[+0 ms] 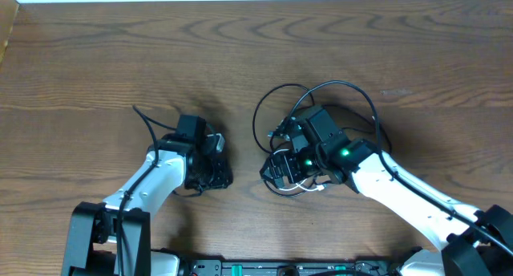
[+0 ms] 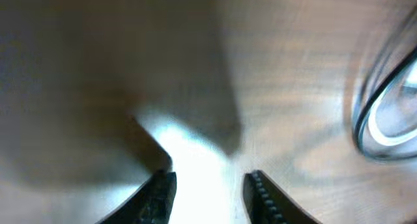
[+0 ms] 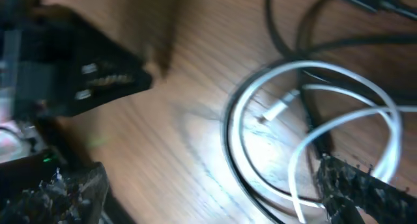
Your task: Untangle cables
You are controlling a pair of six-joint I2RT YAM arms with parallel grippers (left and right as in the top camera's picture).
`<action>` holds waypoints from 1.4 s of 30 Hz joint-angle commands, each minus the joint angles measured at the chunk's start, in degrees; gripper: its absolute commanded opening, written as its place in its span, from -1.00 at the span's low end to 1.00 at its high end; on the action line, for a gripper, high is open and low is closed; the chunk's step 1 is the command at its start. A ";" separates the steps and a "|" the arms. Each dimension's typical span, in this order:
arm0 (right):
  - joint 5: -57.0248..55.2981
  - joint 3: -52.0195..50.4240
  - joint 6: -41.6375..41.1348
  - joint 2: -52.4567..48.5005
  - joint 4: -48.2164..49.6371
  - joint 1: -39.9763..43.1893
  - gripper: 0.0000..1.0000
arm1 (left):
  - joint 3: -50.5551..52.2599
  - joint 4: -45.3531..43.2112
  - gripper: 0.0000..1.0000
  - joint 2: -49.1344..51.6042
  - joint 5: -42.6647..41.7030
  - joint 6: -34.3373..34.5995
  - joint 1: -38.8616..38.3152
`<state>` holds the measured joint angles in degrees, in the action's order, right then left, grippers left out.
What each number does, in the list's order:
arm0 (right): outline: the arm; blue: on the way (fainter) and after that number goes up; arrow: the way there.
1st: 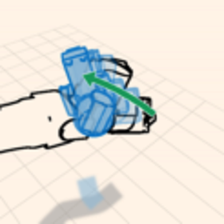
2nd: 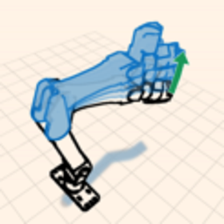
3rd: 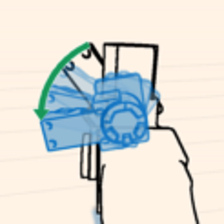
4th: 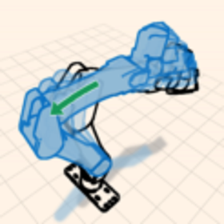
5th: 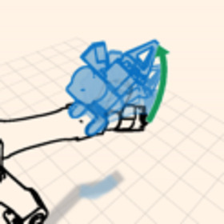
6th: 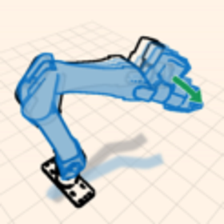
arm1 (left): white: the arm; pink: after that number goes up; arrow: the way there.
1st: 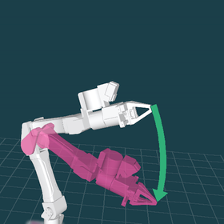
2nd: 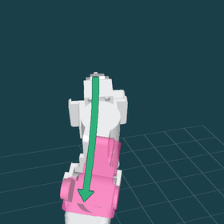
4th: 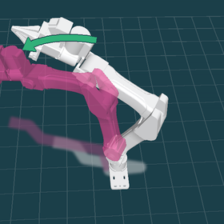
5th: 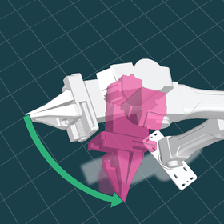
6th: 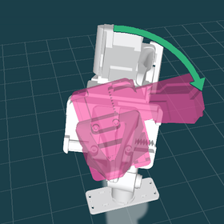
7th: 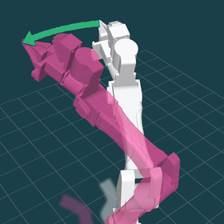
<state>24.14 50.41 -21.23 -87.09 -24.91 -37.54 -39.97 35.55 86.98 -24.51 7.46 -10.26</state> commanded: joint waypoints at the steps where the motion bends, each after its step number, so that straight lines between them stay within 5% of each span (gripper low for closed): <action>1: -3.06 0.35 -0.17 -1.44 -0.24 0.50 0.99 | -5.60 4.74 -0.14 0.46 -0.55 -0.13 0.22; 9: -7.91 0.35 -5.09 -2.23 -3.41 0.57 0.99 | -9.92 8.81 -0.03 0.48 -0.55 0.17 0.20; 16: 3.41 1.31 -1.81 3.34 -6.82 4.83 0.99 | -9.94 8.22 0.28 0.48 -0.55 0.15 0.17; 31: 0.44 0.87 -1.86 7.58 -15.21 13.70 0.99 | -9.92 6.32 0.32 0.46 -6.93 0.74 -7.34; 38: 0.92 0.02 -1.77 7.58 -18.34 11.41 0.98 | -9.92 4.44 0.32 0.48 0.15 0.74 -13.55; 42: 8.33 -0.04 5.14 7.58 -20.70 10.58 0.98 | -9.92 4.44 0.31 0.48 1.46 0.72 -14.29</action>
<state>26.74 50.65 -21.41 -79.50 -44.86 -26.20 -49.50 40.01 87.07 -25.96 7.75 -24.32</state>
